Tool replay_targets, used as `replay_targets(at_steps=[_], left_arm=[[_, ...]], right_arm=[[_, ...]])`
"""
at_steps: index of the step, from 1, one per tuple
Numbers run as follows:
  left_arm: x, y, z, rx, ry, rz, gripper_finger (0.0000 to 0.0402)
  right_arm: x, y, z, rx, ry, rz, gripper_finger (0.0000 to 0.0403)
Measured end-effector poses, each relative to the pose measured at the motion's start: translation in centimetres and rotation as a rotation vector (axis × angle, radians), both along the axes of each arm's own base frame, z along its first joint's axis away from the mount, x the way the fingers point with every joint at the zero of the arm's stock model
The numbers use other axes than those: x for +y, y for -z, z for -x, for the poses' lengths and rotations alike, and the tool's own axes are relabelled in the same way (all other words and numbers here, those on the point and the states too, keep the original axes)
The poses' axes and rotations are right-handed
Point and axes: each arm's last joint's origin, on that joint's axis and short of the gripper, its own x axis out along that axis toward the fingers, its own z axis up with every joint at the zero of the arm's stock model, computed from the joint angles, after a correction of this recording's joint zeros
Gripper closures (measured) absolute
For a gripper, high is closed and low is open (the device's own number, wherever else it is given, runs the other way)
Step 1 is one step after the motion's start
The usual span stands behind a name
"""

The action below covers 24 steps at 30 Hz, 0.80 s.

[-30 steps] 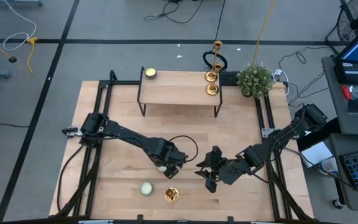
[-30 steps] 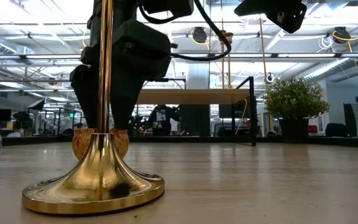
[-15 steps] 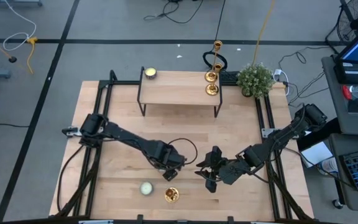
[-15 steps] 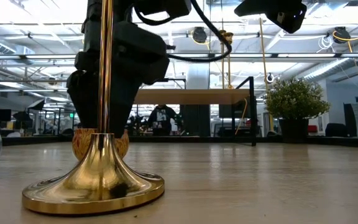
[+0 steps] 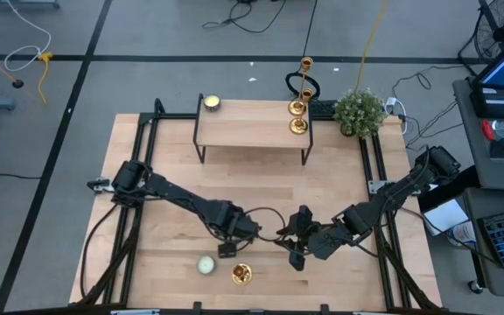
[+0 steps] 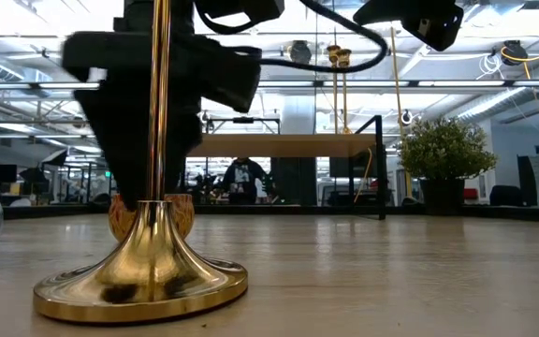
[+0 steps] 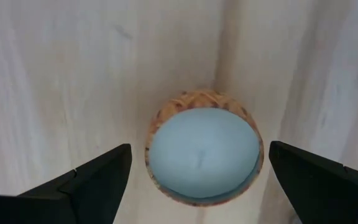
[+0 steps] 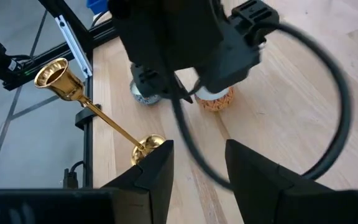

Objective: Pick & Place candle stick holders
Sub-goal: Put the yellow patterned scented candle on the shelf aligned with the black patterned scented candle

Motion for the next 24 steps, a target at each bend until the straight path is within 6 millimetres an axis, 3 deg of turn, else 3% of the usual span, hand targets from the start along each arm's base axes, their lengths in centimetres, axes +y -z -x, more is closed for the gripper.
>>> replay_targets(at_steps=[6, 24], left_arm=[[-0.69, 0.00, 0.23, -0.009, 0.238, -0.016, 0.0013], [-0.98, -0.05, -0.39, -0.078, 0.251, 0.006, 0.0014]], right_arm=[[-0.15, -0.06, -0.02, -0.019, 0.066, -0.011, 0.0259], [-0.39, -0.34, -0.16, -0.077, 0.164, 0.003, 0.0259]])
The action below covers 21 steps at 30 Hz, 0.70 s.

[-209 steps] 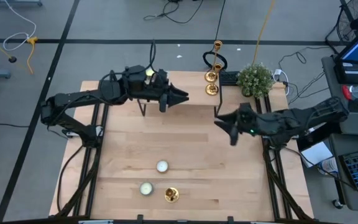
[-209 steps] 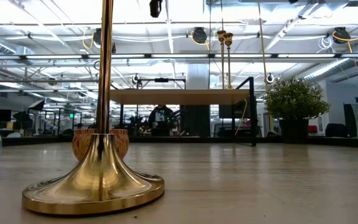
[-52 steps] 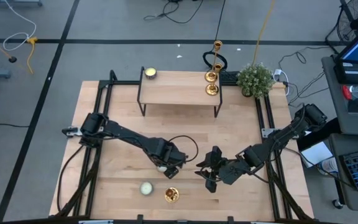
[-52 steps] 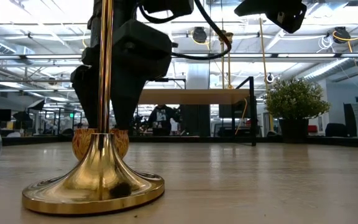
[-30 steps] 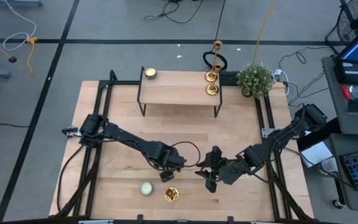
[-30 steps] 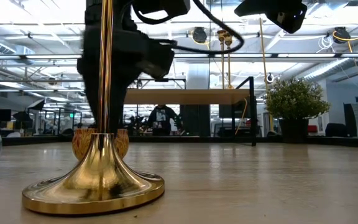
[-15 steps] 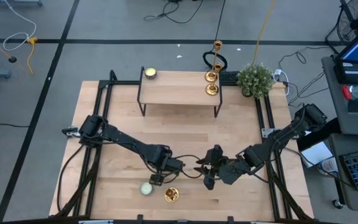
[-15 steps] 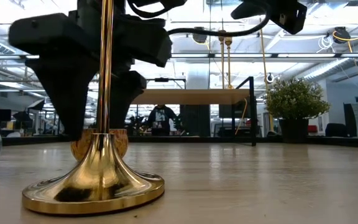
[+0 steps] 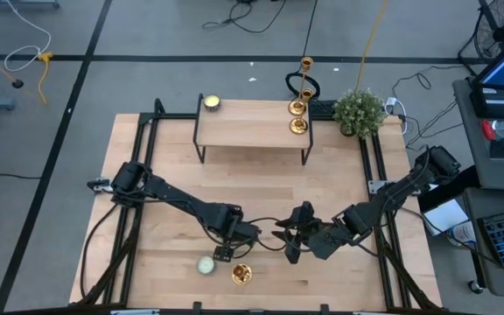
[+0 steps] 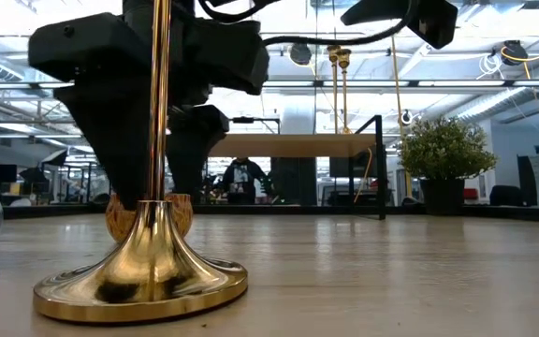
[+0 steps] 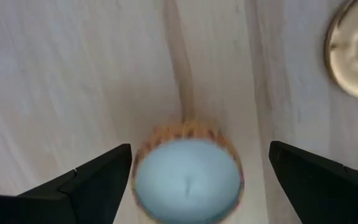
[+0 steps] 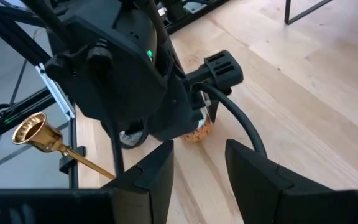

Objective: Pick & Place candle stick holders
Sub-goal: Put the yellow patterned scented candle on the shelf aligned with the black patterned scented candle

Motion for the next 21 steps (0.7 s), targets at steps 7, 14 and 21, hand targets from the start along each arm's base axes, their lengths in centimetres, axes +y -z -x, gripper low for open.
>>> replay_targets(at_steps=[7, 14, 21], left_arm=[[0.1, 0.5, 0.2, 0.010, -0.001, -0.002, 0.0019], [0.2, 2.3, 1.3, 0.065, 0.001, 0.033, 0.0059], [0.3, 2.4, 1.3, 0.058, -0.011, 0.032, 0.0092]], right_arm=[[0.0, 0.0, 0.0, -0.004, -0.001, 0.000, 0.0259], [0.0, 0.0, 0.0, -0.005, -0.001, -0.001, 0.0259], [-0.2, 0.0, -0.2, -0.005, 0.006, -0.001, 0.0259]])
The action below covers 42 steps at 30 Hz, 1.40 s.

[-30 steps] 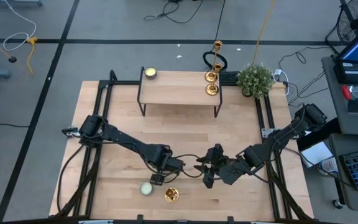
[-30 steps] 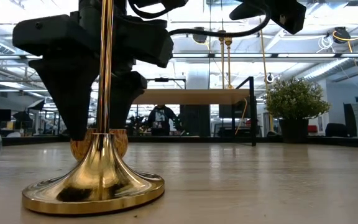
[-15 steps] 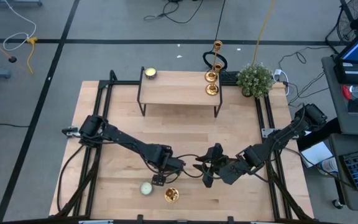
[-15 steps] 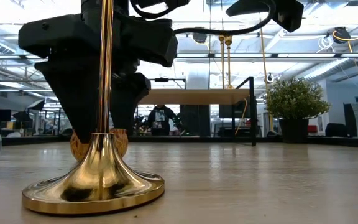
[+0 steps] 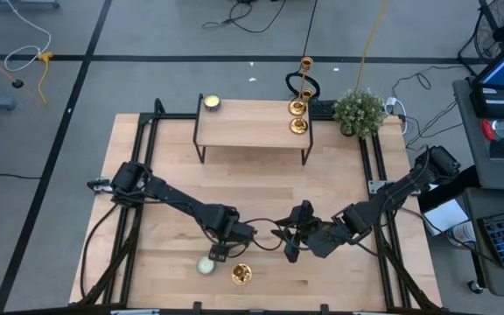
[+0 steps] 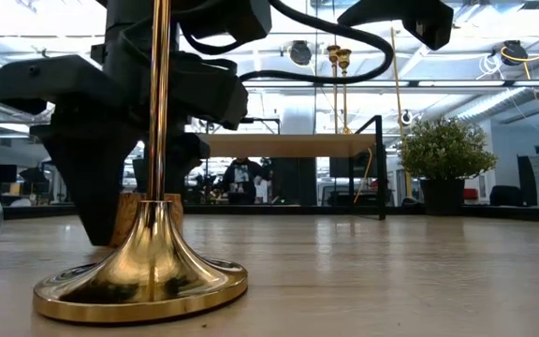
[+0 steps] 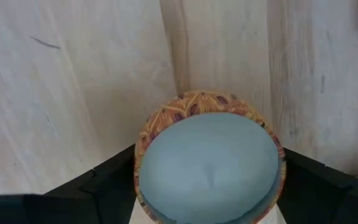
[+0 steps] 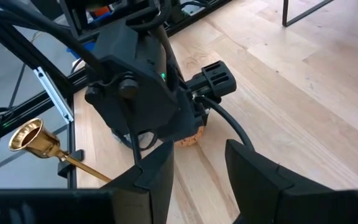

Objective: Pick & Place candle stick holders
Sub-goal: Put the yellow patterned scented candle on the shelf aligned with the black patterned scented candle

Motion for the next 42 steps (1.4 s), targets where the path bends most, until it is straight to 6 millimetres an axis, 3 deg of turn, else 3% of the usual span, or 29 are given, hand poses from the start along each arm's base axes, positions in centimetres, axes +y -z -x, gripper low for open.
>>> replay_targets(at_steps=[12, 28, 32, 38, 42], left_arm=[[-0.11, -0.09, -0.10, 0.001, 0.003, 0.027, 0.0029], [-0.33, -0.12, -0.55, -0.038, -0.014, 0.058, 0.0025], [-0.26, -0.12, -0.57, -0.036, -0.015, 0.064, 0.0038], [0.09, -0.14, -0.70, -0.030, -0.027, 0.081, 0.0100], [0.47, -0.15, -0.82, -0.023, -0.051, 0.097, 0.0103]], right_arm=[[-0.44, 0.00, -0.24, 0.002, 0.011, 0.002, 0.0259], [-0.61, 0.01, -0.34, 0.005, 0.007, 0.013, 0.0259], [-0.60, 0.01, -0.34, 0.006, 0.006, 0.013, 0.0259], [-0.60, 0.01, -0.34, 0.006, 0.005, 0.016, 0.0259], [-0.60, 0.01, -0.34, 0.006, 0.005, 0.016, 0.0259]])
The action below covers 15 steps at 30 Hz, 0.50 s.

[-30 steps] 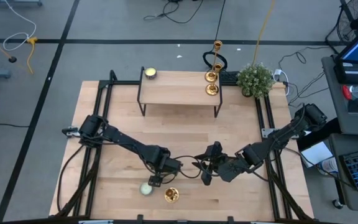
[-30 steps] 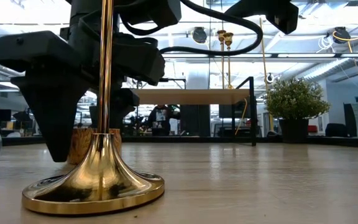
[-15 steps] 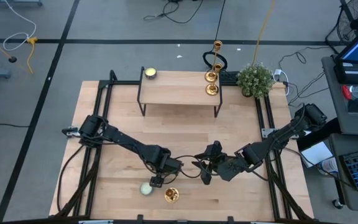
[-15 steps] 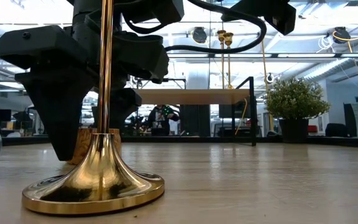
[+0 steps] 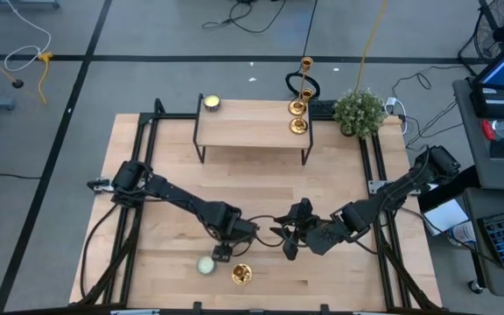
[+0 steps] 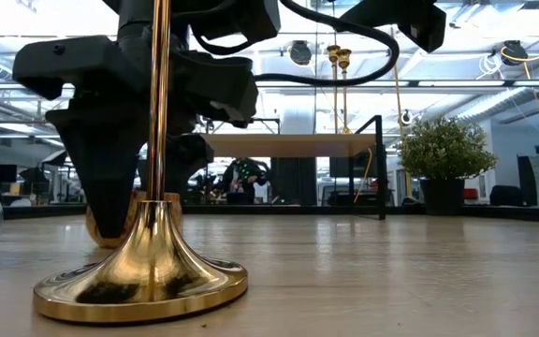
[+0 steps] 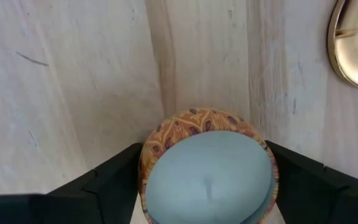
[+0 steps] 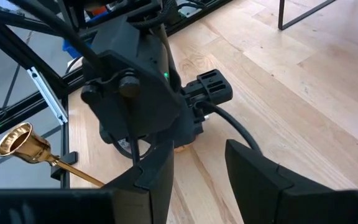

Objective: Pick & Place candle stick holders
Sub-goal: Put the yellow patterned scented candle on the shelf aligned with the black patterned scented candle

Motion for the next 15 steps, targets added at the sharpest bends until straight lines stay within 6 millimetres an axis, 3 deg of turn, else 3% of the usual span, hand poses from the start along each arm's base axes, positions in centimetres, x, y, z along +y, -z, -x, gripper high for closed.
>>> replay_targets(at_steps=[9, 15], left_arm=[[1.2, -0.1, 0.4, 0.072, -0.028, -0.063, 0.0080], [2.0, -1.0, -0.2, 0.064, -0.029, -0.069, 0.0103]], right_arm=[[0.0, 0.0, 0.0, 0.001, -0.002, 0.003, 0.0259], [0.0, 0.0, 0.0, 0.006, -0.018, -0.002, 0.0259]])
